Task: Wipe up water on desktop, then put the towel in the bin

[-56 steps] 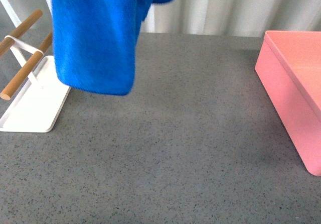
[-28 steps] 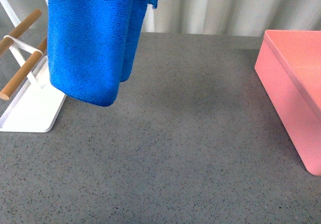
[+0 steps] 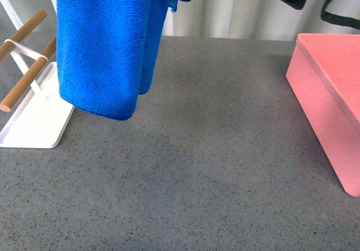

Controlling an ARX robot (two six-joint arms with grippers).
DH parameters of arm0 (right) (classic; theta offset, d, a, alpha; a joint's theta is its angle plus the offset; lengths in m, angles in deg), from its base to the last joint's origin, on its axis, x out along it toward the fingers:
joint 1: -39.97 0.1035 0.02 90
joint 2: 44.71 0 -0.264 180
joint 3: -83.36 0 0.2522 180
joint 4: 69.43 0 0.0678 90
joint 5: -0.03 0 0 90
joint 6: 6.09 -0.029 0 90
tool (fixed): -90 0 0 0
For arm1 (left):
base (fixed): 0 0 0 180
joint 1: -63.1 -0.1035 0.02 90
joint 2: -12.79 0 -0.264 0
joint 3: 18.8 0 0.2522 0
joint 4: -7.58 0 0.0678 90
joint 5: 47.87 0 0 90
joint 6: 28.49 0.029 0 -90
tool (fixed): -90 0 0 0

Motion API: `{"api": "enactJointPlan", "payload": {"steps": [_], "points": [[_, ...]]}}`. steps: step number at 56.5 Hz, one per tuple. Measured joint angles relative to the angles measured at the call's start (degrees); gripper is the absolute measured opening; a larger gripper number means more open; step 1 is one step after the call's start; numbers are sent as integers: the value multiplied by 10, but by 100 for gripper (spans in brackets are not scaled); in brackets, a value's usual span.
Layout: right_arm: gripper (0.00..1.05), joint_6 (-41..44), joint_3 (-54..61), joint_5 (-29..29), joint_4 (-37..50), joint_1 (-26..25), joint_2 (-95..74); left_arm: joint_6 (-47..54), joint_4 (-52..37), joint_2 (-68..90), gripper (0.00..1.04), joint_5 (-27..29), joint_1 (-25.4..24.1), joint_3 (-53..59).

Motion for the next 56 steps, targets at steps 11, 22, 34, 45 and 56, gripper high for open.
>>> {"api": "enactJointPlan", "payload": {"steps": [11, 22, 34, 45, 56], "points": [[98, -57, -47, -1, 49, 7, -40, 0, 0, 0, 5, 0, 0, 0], [98, -104, -81, -6, 68, 10, -67, 0, 0, 0, 5, 0, 0, 0], [98, -116, -117, 8, 61, 37, -108, 0, 0, 0, 5, 2, 0, 0], [95, -150, -157, 15, 80, 62, -147, 0, 0, 0, 5, 10, -5, 0], [66, -181, -169, 17, 113, 82, -162, 0, 0, 0, 5, 18, -6, 0]]}}
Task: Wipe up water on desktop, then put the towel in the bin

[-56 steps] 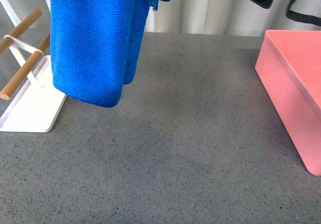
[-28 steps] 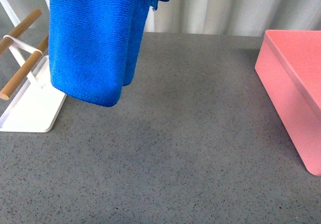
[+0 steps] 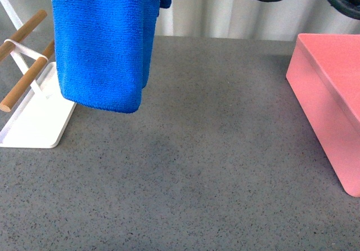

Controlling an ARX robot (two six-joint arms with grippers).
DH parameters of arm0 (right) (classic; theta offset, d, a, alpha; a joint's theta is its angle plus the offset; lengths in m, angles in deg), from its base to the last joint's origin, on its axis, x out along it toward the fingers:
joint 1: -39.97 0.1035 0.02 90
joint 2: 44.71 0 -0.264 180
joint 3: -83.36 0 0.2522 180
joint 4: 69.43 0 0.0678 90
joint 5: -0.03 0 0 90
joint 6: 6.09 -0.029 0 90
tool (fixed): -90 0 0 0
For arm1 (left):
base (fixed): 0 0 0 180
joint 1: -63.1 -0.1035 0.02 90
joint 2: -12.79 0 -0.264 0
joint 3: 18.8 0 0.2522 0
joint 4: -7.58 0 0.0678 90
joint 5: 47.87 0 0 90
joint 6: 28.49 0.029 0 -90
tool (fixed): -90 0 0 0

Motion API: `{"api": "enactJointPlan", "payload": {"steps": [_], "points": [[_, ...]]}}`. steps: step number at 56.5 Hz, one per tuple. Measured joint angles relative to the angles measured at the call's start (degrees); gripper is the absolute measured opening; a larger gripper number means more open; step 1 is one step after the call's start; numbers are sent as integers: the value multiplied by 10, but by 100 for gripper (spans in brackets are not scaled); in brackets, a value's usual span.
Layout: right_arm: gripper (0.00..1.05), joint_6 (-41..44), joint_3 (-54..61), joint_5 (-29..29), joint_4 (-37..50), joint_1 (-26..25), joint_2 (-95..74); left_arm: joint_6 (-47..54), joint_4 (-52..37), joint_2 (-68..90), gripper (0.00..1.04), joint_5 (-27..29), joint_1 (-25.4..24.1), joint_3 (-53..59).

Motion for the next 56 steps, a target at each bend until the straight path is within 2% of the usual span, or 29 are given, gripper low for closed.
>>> {"api": "enactJointPlan", "payload": {"steps": [9, 16, 23, 30, 53, 56], "points": [[43, -19, 0, 0, 29, 7, -3, 0, 0, 0, 5, 0, -2, 0], [21, -32, 8, 0, 49, 10, -3, 0, 0, 0, 5, 0, -2, 0], [10, -36, 17, 7, 56, 10, 2, 0, 0, 0, 6, -1, -2, 0], [9, -41, 26, 8, 58, 2, 11, 0, 0, 0, 35, -10, -2, 0], [8, -50, 22, -17, 64, -47, 11, 0, 0, 0, 97, -19, 6, 0], [8, -51, 19, -18, 63, -55, 11, 0, 0, 0, 99, -19, 6, 0]]}}
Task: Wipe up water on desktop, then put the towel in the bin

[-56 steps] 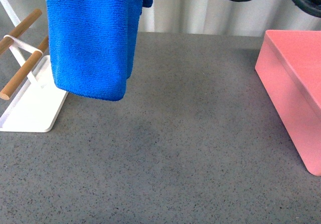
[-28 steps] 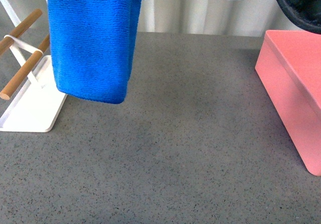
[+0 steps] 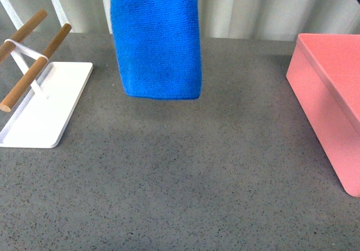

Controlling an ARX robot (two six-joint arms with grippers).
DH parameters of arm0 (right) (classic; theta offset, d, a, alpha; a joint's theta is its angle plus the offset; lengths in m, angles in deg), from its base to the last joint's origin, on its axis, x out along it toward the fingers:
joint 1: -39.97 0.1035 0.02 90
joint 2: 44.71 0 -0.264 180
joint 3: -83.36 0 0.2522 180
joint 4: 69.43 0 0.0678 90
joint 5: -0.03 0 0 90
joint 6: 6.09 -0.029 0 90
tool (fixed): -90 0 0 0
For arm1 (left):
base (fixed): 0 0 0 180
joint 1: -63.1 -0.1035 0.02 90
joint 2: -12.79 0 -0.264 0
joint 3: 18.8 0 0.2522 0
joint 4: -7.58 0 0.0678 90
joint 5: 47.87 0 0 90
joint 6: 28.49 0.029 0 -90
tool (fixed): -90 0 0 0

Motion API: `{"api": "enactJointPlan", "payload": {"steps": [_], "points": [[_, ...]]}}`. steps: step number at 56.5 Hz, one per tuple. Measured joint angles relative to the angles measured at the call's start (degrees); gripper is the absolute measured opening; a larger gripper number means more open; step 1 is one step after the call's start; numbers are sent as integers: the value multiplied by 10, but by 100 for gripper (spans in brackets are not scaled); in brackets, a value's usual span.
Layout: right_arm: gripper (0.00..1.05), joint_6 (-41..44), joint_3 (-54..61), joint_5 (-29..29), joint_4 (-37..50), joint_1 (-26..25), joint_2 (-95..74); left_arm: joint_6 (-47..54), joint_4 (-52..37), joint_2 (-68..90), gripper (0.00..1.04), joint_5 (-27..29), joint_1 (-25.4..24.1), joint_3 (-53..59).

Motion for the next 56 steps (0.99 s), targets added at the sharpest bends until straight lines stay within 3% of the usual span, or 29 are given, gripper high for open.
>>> {"api": "enactJointPlan", "payload": {"steps": [3, 8, 15, 27, 37, 43, 56], "points": [[8, -1, -2, -2, -1, -10, 0, -3, -11, 0, 97, 36, 3, 3], [8, -1, -3, -7, -7, -22, 3, -3, -44, 2, 98, 170, 2, 6], [8, 8, 4, -17, -19, -38, 22, -2, -47, 16, 98, 261, -18, -5], [8, 67, 27, -1, -77, -51, 87, 68, -51, 45, 98, 331, -101, -15], [8, 133, 37, 5, -132, -57, 110, 92, -58, 45, 97, 342, -114, -16], [8, 159, 40, 7, -155, -57, 114, 123, -183, 32, 80, 406, -97, 43], [8, 185, 40, 11, -172, -71, 113, 140, -272, -66, 42, 410, -89, 209]]}}
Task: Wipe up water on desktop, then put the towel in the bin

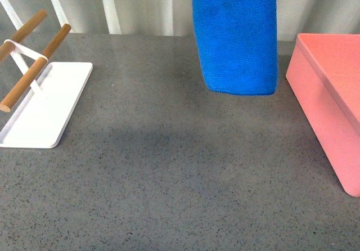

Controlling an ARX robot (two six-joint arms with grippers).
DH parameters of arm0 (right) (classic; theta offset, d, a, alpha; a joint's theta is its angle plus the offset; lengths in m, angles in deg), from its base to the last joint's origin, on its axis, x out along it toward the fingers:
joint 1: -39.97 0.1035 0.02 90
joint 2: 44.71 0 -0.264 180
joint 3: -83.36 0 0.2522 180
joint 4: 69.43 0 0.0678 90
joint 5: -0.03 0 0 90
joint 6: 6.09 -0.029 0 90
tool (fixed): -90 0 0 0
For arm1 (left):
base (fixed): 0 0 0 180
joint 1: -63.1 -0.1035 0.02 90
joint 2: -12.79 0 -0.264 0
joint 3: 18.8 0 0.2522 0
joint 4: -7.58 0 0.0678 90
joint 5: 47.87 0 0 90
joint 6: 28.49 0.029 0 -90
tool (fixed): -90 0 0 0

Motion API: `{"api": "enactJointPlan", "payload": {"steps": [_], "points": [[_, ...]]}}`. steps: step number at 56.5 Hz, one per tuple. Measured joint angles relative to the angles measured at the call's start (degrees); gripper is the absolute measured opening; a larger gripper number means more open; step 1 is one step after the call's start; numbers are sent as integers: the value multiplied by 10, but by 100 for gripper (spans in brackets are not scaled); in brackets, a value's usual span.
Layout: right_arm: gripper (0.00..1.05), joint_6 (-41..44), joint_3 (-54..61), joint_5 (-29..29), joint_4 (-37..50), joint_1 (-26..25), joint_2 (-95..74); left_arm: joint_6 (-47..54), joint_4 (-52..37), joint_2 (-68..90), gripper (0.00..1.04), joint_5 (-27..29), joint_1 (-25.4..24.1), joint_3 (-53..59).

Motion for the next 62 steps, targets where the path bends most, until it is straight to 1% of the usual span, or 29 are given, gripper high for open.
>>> {"api": "enactJointPlan", "payload": {"steps": [2, 4, 8, 9, 11, 13, 19, 27, 45, 48, 50, 62], "points": [[8, 5, 3, 6, 0, 2, 1, 1, -7, -14, 35, 0, 0, 22], [8, 7, 21, 24, 0, 7, 13, 2, -12, -28, 30, 0, -1, 44], [8, 11, 60, 34, 1, 18, 37, 2, -21, -51, 17, 1, -2, 82], [8, 12, 72, 35, 1, 22, 45, 2, -23, -55, 15, 2, -3, 88], [8, 13, 85, 35, 1, 27, 55, 3, -25, -70, 8, 2, -3, 108], [8, 15, 97, 38, 2, 35, 66, 2, -28, -82, 3, 2, -2, 123], [8, 19, 116, 45, 3, 47, 87, 6, -32, -129, 4, 0, -2, 170], [8, 19, 137, 54, 7, 49, 95, 6, -29, -183, 4, 2, -2, 222], [8, 19, 150, 57, 9, 50, 105, 6, 21, -299, 4, 2, -2, 291], [8, 19, 150, 57, 9, 48, 105, 6, -4, -305, 4, 2, -2, 312], [8, 19, 150, 57, 9, 48, 105, 6, -3, -309, 4, 2, -2, 319], [8, 21, 151, 59, 9, 41, 105, 6, 68, -398, 4, 2, -2, 342]]}}
